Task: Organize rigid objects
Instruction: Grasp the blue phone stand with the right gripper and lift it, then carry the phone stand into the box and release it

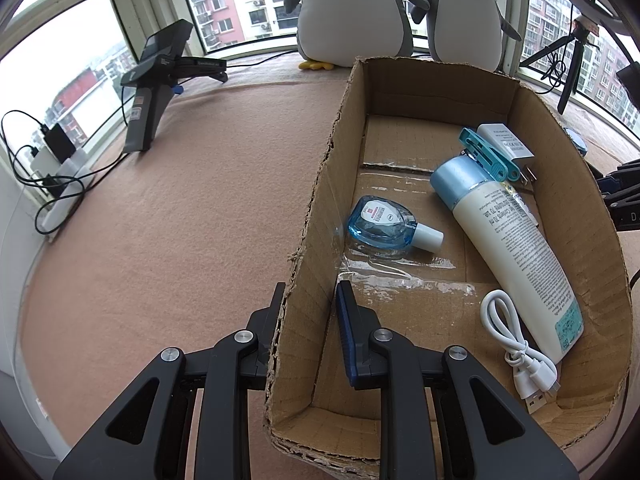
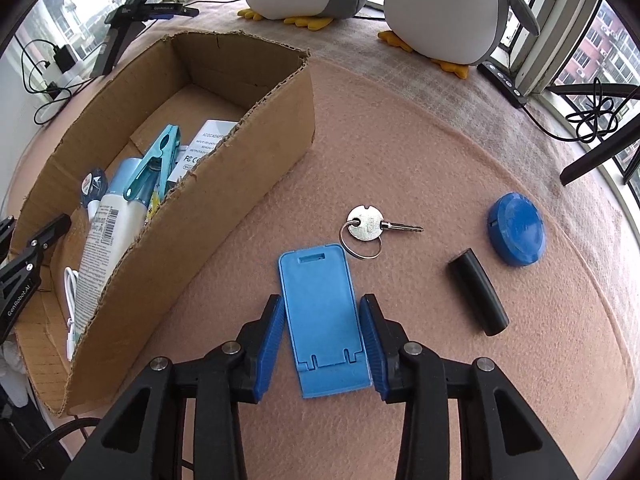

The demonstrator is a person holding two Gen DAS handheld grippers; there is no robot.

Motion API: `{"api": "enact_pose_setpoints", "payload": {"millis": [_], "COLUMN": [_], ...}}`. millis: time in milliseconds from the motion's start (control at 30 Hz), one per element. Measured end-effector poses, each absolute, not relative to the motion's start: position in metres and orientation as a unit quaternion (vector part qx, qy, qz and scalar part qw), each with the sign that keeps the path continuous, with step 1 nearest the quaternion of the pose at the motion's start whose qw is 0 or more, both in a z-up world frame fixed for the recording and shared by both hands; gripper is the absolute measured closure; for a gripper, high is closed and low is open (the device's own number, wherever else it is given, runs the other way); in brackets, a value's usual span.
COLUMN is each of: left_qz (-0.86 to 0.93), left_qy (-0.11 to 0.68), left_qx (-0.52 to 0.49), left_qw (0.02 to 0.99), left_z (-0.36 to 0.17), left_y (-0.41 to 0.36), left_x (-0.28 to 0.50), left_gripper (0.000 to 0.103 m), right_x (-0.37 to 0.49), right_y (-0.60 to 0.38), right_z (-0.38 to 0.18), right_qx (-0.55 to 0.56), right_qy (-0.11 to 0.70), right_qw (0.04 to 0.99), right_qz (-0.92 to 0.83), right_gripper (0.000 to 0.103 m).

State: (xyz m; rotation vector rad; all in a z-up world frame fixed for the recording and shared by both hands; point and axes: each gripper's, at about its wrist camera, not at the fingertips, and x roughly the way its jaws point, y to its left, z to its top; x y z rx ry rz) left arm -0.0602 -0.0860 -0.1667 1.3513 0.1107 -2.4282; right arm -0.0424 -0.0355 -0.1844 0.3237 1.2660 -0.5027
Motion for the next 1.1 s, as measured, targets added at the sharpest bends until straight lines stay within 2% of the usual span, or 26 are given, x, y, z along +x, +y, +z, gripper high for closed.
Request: {"api": "enact_pose_setpoints", "payload": {"millis": [300, 533, 833, 1100], "left_qz": [-0.859, -0.859, -0.859, -0.859], "left_qy": [0.039, 0.041, 0.042, 0.043], "left_qx": [0.478, 0.477, 0.477, 0.477], "left_qw": [0.18, 0.18, 0.18, 0.181], "left_z": [-0.167, -0.167, -0.167, -0.167], "left_y": [-0.086, -0.087, -0.086, -0.086], "left_x": [-0.06, -0.06, -0.06, -0.06], "left_gripper": [0.083, 0.083, 0.083, 0.083], "right_x": [-0.069, -0.077, -0.015, 0.034], "right_y": [-0.033, -0.022, 0.007, 0.029], "right_z": [-0.176, -0.143, -0.096, -0.093], "right_qx": [0.198, 0.201, 0.174, 0.156], "right_qy": [0.541, 0.511, 0.474, 0.471], "right_qw": [0.775, 0.793, 0.832, 0.845], "right_qz": [-0.259, -0.265, -0.231, -0.198], "right_gripper": [0.069, 0.069, 0.069, 0.069]}}
